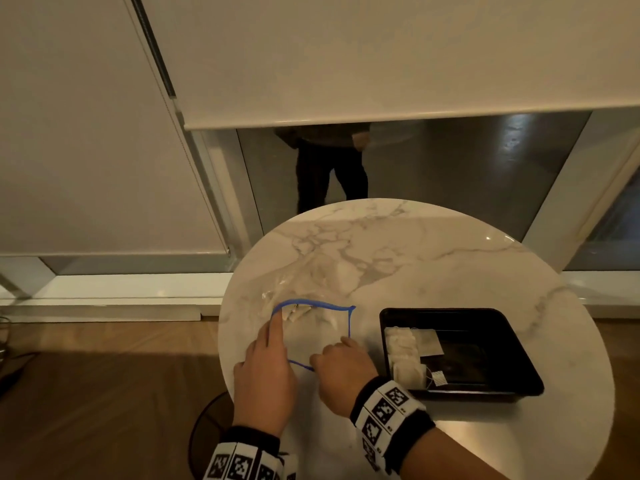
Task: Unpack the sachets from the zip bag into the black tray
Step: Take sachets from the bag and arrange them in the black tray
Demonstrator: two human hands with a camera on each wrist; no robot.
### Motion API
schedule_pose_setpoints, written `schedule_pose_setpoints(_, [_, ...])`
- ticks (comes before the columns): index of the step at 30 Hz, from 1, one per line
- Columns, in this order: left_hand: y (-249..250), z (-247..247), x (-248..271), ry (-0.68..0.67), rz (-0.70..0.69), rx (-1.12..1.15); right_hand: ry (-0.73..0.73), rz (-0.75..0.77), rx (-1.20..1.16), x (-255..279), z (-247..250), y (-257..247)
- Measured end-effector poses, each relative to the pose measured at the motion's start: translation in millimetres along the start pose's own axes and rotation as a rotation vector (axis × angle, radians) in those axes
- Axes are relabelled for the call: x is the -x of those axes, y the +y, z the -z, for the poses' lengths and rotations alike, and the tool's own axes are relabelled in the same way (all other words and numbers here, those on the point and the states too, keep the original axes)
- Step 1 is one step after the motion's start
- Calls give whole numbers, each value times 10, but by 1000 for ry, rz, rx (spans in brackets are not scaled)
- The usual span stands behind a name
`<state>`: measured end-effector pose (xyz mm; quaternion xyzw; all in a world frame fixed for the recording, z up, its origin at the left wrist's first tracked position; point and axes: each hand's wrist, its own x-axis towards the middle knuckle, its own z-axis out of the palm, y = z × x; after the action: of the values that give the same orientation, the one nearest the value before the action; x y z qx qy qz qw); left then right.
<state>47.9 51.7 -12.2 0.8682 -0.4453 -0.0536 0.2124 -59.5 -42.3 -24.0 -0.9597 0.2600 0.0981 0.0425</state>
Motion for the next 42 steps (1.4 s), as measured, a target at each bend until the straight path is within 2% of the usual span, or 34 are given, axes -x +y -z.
schedule_pose_setpoints(6, [-22, 10, 14, 8, -83, 106, 3, -17, -57, 41, 84, -245])
schedule_pose_setpoints(8, [-24, 31, 23, 10, -117, 105, 59, -57, -265, 10, 164, -249])
schedule_pose_setpoints(10, [-26, 69, 26, -4, -154, 91, 152, -111, -654, -71, 229, -211])
schedule_pose_setpoints(12, [-9, 126, 28, -3, -218, 83, 262, -195, -922, -218, 282, -139])
schedule_pose_setpoints(15, [48, 261, 43, 18, -295, 58, 258, -334, -1032, -473, 283, -18])
schedule_pose_setpoints(17, [81, 341, 43, 30, -327, 29, 155, -355, -975, -600, 319, 37])
schedule_pose_setpoints(22, [163, 466, 76, 50, -398, -14, -180, -237, -423, -825, 512, 38])
schedule_pose_setpoints(26, [164, 498, 82, 13, -393, -49, -386, -265, -233, -1050, 369, 110])
schedule_pose_setpoints(29, [139, 489, 71, -21, -361, -62, -447, -277, -166, -1604, -219, 332])
schedule_pose_setpoints(30, [129, 480, 68, -40, -344, -65, -446, -274, -160, -1679, -279, 381])
schedule_pose_setpoints(34, [89, 458, 48, -92, -290, -64, -382, -234, -187, -1158, 243, 179])
schedule_pose_setpoints(42, [90, 423, 10, -45, -314, -12, -398, -231, -260, -1120, 492, 97])
